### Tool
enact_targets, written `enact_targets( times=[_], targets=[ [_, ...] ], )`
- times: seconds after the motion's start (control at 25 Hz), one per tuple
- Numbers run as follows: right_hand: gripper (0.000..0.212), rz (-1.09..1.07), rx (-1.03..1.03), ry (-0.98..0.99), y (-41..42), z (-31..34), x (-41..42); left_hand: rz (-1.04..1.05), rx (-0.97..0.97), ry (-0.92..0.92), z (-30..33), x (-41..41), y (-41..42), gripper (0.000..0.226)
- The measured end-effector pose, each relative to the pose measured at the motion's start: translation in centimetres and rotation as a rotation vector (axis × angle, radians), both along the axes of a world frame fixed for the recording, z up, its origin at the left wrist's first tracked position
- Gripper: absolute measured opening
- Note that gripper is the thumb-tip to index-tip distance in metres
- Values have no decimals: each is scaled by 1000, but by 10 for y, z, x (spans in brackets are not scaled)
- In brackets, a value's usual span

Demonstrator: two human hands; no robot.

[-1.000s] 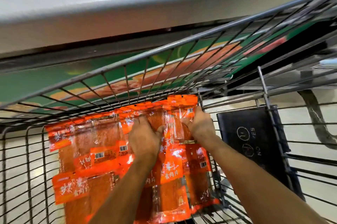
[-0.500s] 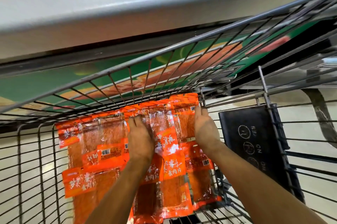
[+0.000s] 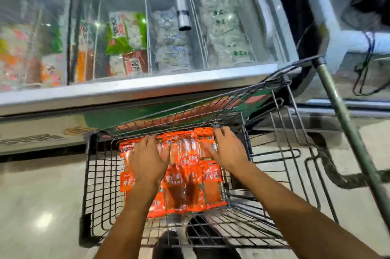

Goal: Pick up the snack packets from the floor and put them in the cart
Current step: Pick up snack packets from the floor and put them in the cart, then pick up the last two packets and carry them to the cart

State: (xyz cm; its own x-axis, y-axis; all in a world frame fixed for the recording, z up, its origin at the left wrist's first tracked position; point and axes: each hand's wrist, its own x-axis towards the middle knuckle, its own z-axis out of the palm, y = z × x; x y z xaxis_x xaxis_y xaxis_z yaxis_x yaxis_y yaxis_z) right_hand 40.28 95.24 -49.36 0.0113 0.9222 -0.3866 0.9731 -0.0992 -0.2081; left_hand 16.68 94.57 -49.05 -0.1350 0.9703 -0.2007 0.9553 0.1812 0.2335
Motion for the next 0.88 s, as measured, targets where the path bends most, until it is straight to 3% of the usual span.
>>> enact_targets(
  times=[0.08, 0.24, 0.4, 0.68, 0.88],
  targets=[
    [67, 21, 94, 7, -3, 59, -14, 2, 117, -6, 59, -12, -3, 65],
    [68, 39, 350, 57, -17, 174, -66, 55, 314, -17, 178, -56, -34, 71],
    [68, 119, 460, 91, -48, 244, -140, 98, 376, 44, 252, -129, -101, 81],
    [69, 559, 529, 102, -151, 306, -328, 346, 398, 126, 295, -296, -274, 79],
    [67, 842, 462, 163, -228, 298, -473, 605, 369, 144, 288, -395, -393, 83]
  ],
)
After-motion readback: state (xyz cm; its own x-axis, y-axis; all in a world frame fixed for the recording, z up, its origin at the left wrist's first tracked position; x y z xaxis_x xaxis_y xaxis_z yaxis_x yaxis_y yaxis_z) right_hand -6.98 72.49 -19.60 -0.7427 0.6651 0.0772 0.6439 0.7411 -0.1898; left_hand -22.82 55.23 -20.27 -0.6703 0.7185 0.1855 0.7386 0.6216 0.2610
